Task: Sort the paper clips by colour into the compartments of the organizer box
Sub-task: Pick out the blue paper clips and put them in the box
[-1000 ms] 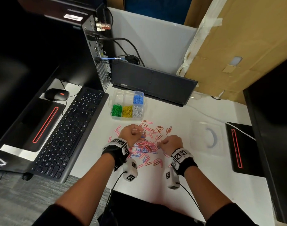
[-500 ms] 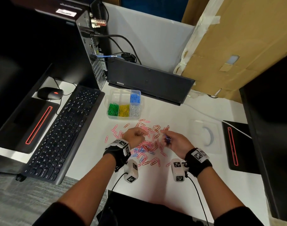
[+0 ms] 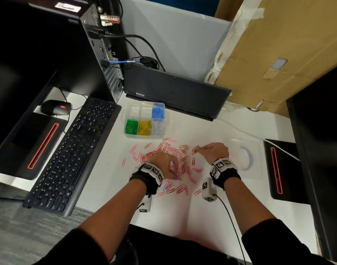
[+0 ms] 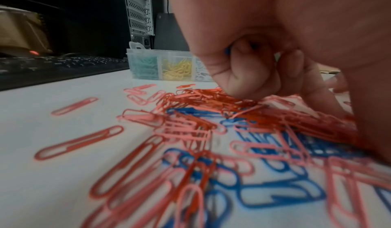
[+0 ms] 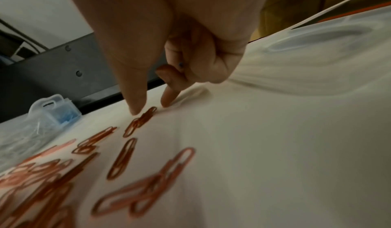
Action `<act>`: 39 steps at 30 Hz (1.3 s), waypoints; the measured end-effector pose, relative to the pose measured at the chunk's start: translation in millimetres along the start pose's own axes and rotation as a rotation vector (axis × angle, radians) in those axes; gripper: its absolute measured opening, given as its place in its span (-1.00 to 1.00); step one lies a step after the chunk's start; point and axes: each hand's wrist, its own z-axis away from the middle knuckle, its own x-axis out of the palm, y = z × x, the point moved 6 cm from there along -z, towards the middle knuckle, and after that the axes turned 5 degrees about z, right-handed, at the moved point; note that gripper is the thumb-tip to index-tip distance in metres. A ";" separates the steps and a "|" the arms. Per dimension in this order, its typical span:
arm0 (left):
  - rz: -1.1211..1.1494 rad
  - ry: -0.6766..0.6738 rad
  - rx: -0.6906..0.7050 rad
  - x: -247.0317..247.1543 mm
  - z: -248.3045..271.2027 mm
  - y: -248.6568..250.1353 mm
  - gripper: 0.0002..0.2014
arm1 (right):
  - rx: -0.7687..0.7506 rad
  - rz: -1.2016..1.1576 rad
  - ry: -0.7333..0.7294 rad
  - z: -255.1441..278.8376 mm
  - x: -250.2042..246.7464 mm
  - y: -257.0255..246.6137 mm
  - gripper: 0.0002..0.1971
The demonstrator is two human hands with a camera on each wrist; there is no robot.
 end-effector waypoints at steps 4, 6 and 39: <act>-0.037 -0.001 0.007 0.8 -0.8 1.9 -0.80 | -0.069 -0.012 -0.029 -2.6 10.6 -3.3 -0.79; -0.051 0.005 0.015 -0.5 -1.4 2.0 -0.84 | -0.097 -0.082 -0.107 -4.0 18.6 -0.7 -0.83; -0.204 0.026 0.120 17.7 -4.0 13.4 -0.86 | -0.059 -0.390 -0.344 1.9 29.6 -10.6 -0.88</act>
